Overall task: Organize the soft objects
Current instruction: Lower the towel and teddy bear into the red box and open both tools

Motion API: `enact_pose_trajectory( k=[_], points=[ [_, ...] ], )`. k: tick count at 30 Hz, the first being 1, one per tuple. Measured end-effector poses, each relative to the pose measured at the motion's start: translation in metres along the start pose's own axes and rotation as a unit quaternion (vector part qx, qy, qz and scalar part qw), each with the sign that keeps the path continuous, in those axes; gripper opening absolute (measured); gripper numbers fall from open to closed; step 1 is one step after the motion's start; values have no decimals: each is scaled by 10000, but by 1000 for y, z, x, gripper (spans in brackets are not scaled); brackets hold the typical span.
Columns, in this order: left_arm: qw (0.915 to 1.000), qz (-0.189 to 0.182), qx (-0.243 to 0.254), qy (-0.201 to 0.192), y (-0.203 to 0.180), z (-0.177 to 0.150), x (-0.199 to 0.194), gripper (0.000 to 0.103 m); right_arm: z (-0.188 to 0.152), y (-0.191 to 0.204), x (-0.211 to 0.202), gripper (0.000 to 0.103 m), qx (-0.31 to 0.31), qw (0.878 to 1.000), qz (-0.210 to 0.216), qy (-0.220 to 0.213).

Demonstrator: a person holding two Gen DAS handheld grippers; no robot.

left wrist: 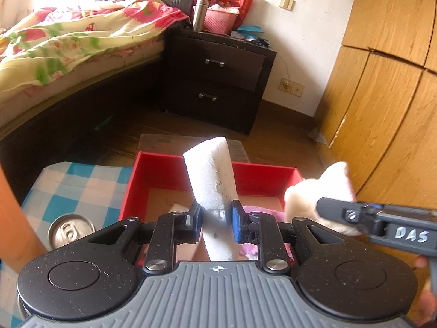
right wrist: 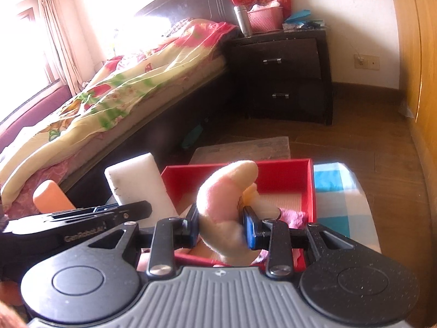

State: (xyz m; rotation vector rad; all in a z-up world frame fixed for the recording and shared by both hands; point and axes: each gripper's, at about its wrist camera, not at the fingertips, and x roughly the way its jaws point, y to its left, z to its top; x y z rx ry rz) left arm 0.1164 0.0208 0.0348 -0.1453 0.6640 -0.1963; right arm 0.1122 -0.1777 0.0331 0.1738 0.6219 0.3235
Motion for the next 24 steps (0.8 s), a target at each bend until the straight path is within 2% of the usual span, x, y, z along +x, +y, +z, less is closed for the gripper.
enact_pose_trajectory(
  k=[5, 12, 18, 20, 21, 22, 24],
  points=[
    [9999, 58, 0, 95, 1, 2, 22, 23, 11, -8, 15, 11, -51, 9999, -85, -65],
    [9995, 172, 74, 271, 1, -2, 44, 23, 9, -14, 46, 11, -215, 9992, -309, 163],
    [9987, 290, 153, 395, 4, -4, 55, 29, 6, -15, 59, 11, -316, 9981, -443, 274],
    [9985, 325, 198, 402, 4, -4, 58, 44, 6, -14, 62, 12, -382, 9974, -488, 362],
    [9985, 348, 241, 345, 4, -5, 57, 61, 5, -14, 63, 13, -383, 9972, -535, 363],
    [9984, 392, 290, 269, 2, -5, 55, 74, 5, -14, 64, 15, -401, 9969, -559, 370],
    [9980, 462, 391, 155, -2, -4, 50, 79, 4, -13, 63, 19, -439, 9966, -587, 385]
  ],
)
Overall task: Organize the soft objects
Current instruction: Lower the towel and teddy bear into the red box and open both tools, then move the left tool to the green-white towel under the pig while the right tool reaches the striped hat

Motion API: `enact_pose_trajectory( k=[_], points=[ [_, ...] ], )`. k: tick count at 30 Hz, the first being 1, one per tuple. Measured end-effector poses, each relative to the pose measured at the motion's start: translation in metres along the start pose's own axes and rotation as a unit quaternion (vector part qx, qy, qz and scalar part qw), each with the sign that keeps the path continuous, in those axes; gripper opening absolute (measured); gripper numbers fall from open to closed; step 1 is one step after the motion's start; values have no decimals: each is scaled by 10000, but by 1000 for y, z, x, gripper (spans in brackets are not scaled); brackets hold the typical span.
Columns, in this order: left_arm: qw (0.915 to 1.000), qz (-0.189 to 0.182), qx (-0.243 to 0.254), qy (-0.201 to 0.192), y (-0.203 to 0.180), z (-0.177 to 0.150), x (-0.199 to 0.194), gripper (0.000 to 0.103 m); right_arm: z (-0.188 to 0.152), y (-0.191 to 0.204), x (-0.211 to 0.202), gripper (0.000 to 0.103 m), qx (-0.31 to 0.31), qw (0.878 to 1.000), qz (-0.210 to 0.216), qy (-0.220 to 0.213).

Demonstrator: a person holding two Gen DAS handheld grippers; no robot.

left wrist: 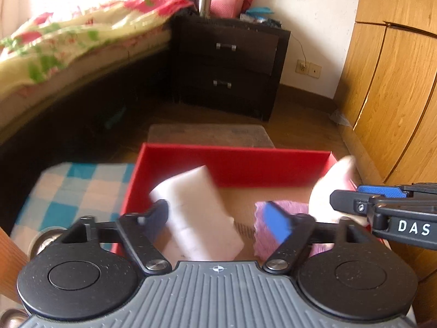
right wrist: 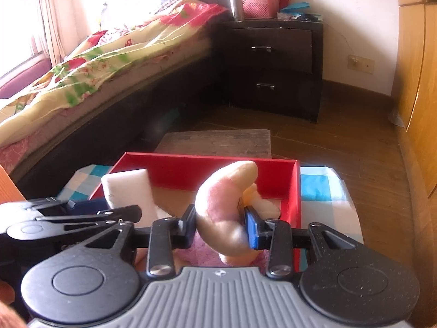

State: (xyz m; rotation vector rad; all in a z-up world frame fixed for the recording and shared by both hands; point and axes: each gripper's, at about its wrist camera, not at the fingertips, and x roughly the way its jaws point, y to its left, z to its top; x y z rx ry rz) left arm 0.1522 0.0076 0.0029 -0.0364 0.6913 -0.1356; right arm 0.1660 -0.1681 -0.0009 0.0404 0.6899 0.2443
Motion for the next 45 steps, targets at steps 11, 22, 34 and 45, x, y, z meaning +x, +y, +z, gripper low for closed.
enact_pose_trajectory(
  k=[11, 22, 34, 45],
  points=[
    [10000, -36, 37, 25, 0, 2, -29, 81, 2, 6, -27, 48, -118, 9995, -87, -279],
    [9998, -124, 37, 149, -1, 1, -58, 84, -6, 13, -46, 54, -348, 9992, -151, 147],
    [9982, -242, 258, 475, -15, -21, -88, 85, -31, 18, -66, 54, -512, 9977, -123, 416],
    [9918, -513, 326, 1123, -29, -51, -101, 85, -68, 18, -89, 54, -666, 9937, -83, 899]
  ],
)
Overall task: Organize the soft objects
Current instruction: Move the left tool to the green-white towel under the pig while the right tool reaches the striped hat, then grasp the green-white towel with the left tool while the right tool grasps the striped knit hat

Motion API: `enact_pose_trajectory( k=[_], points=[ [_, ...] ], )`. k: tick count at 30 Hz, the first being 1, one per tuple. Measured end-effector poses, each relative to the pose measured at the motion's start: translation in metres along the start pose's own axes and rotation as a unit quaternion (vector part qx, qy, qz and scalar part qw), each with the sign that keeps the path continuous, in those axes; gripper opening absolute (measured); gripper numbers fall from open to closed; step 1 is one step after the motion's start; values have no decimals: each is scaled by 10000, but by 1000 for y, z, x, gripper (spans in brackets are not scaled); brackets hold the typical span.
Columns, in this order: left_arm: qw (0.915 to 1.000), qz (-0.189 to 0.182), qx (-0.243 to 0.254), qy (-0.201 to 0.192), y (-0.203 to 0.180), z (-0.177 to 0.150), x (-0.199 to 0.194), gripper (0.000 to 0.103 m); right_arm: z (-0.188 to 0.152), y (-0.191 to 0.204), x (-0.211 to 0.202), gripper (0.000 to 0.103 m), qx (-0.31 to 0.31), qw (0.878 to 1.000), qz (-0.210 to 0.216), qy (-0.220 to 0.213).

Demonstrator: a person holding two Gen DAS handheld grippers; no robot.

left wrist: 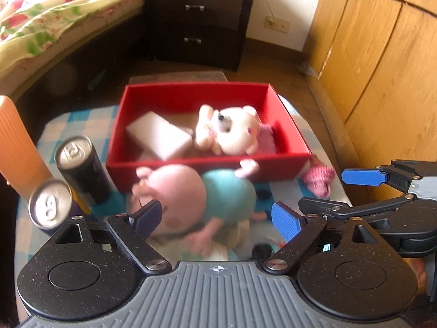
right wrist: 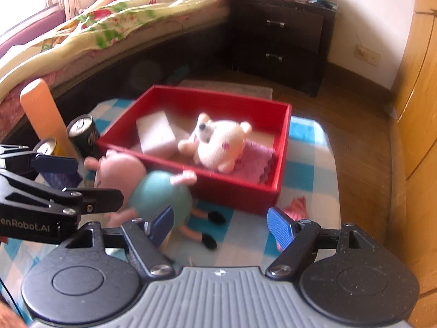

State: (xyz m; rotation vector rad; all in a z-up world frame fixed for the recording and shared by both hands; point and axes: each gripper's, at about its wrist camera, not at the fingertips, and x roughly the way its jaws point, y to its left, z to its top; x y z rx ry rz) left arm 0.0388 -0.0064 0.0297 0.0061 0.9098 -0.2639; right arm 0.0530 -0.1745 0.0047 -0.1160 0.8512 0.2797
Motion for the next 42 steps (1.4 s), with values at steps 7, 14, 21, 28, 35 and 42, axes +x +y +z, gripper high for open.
enact_pose_trajectory(
  k=[7, 14, 21, 28, 35, 42],
  points=[
    [9992, -155, -44, 365, -3, -16, 1, 86, -18, 1, -5, 54, -155, 9994, 151, 282],
    [9966, -141, -197, 784, 7, -27, 9, 86, -31, -2, -3, 54, -168, 9982, 190, 536],
    [9926, -28, -802, 907, 45, -29, 3, 88, -31, -16, 1, 54, 68, 9979, 224, 598],
    [9828, -10, -1079, 1500, 54, -52, 50, 86, -29, -23, 8, 54, 171, 9974, 274, 641],
    [9850, -213, -879, 1468, 42, -55, 51, 20, -30, -36, 10, 54, 356, 9961, 355, 718],
    [9904, -418, -1002, 857, 61, -43, 3, 6, -36, -32, 15, 54, 338, 9935, 636, 885]
  ],
)
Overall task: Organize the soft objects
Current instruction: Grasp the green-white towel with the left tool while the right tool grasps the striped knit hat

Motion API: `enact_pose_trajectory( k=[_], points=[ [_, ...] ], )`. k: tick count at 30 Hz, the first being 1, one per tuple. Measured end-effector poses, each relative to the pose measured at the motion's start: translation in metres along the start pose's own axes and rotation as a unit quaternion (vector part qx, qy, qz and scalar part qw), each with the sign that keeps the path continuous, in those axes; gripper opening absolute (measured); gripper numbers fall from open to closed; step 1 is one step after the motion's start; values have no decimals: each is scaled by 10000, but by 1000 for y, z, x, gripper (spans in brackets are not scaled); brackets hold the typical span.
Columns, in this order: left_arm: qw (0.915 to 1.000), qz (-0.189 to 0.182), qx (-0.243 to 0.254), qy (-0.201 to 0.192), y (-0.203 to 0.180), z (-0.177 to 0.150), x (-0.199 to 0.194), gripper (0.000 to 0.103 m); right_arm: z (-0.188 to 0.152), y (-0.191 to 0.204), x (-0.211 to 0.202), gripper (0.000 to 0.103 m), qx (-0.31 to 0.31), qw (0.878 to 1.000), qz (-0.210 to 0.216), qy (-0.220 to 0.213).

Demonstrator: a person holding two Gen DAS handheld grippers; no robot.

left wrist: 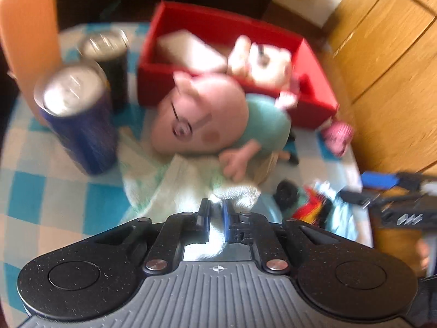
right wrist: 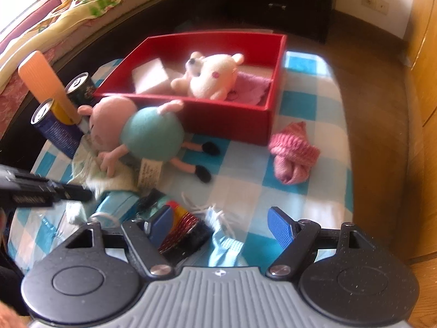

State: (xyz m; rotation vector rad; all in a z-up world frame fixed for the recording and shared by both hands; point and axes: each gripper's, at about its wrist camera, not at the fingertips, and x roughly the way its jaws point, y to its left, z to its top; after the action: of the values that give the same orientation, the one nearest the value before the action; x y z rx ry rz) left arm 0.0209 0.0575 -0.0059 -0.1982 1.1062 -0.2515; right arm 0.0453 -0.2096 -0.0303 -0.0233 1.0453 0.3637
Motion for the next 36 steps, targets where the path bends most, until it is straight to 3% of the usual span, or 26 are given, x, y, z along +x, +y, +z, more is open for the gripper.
enact_pose_trajectory(
  k=[3, 11, 12, 15, 17, 20, 21, 23, 24, 25, 28, 31, 33, 36],
  points=[
    [9991, -255, -189, -284, 8, 3, -22, 6, 1, 15, 7, 54, -177, 9996, 199, 63],
    [9941, -719, -399, -704, 15, 12, -57, 6, 4, 55, 33, 54, -807, 9962, 64, 329],
    [9934, -760, -401, -760, 11, 12, -58, 6, 3, 57, 37, 51, -838, 9957, 76, 377],
    [9903, -1008, -459, -841, 9, 14, -63, 6, 2, 63, 44, 16, -934, 9944, 49, 489],
    [9895, -1051, -443, -889, 7, 15, -67, 7, 0, 67, 43, 1, -989, 9938, 75, 501],
    [9907, -951, -322, -915, 2, 16, -67, 8, 3, 67, 33, 0, -950, 9947, 156, 364],
    [9923, -838, -190, -890, -1, 15, -65, 10, 4, 65, 29, 0, -890, 9954, 170, 308],
    [9953, -653, 87, -706, -7, 9, -54, 29, 7, 60, 22, 0, -749, 9968, 219, 185],
    [9965, -577, 99, -605, -8, 6, -43, 49, 9, 58, 19, 0, -672, 9974, 244, 123],
    [9974, -448, 161, -541, -10, 4, -33, 60, 10, 55, 15, 0, -613, 9978, 258, 57],
    [9984, 213, 389, -351, -12, 2, -2, 67, 12, 50, 9, 0, -475, 9982, 365, -53],
    [9994, 141, -5, -322, 0, 9, 22, 79, 11, 47, 11, 0, -357, 9985, 405, -32],
    [9992, 162, -253, -271, 5, 14, 38, 80, 10, 46, 13, 0, -331, 9987, 390, 7],
    [9977, 605, -314, -66, 6, 16, 61, 80, 9, 42, 13, 0, -284, 9987, 425, 9]
  ],
)
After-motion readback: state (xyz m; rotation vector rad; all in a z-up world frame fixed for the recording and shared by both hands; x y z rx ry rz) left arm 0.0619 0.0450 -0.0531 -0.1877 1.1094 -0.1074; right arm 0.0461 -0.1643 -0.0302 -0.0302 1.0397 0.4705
